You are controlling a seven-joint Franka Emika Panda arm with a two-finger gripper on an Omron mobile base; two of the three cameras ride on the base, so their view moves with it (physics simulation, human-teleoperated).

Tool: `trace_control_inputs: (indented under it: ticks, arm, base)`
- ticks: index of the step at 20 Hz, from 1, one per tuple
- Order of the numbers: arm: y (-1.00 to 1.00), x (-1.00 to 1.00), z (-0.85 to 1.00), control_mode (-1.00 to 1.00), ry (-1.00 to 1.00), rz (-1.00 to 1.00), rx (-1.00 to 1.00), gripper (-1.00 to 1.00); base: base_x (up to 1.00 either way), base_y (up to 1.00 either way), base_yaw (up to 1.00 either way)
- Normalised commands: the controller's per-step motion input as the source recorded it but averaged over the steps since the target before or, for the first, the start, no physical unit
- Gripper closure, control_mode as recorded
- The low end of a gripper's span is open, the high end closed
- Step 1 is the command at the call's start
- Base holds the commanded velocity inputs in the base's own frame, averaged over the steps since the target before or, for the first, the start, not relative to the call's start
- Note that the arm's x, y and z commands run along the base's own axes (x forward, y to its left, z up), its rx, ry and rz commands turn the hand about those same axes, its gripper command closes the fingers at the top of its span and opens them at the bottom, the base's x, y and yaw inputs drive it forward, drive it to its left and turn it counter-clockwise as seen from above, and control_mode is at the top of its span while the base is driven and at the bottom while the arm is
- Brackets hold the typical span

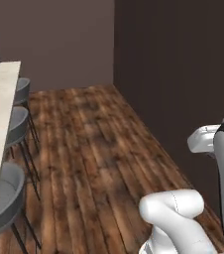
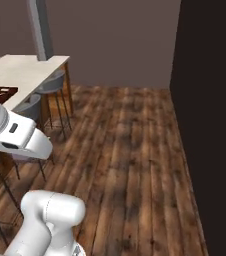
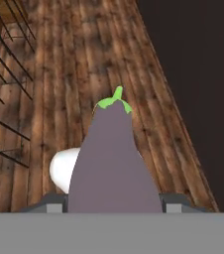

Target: Gather the eggplant and avocado from the fridge and place them on a tray on the dining counter. Then gather the steaks from the fridge and place them on the other tray.

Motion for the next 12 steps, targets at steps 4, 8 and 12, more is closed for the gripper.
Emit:
trace_control_inputs:
  ticks: [4, 8, 12]
  arm:
    - [0.0, 0.0, 0.0, 1.0, 0.0, 0.0, 0.0, 1.0]
    - [0.0, 0.0, 0.0, 1.0, 0.0, 0.0, 0.0, 1.0]
    - [0.0, 0.0, 0.0, 1.0, 0.0, 0.0, 0.0, 1.0]
  base:
    - [1.0, -0.35, 0.56]
    - [1.0, -0.56, 0.52]
    - [0.87, -0.87, 0.43]
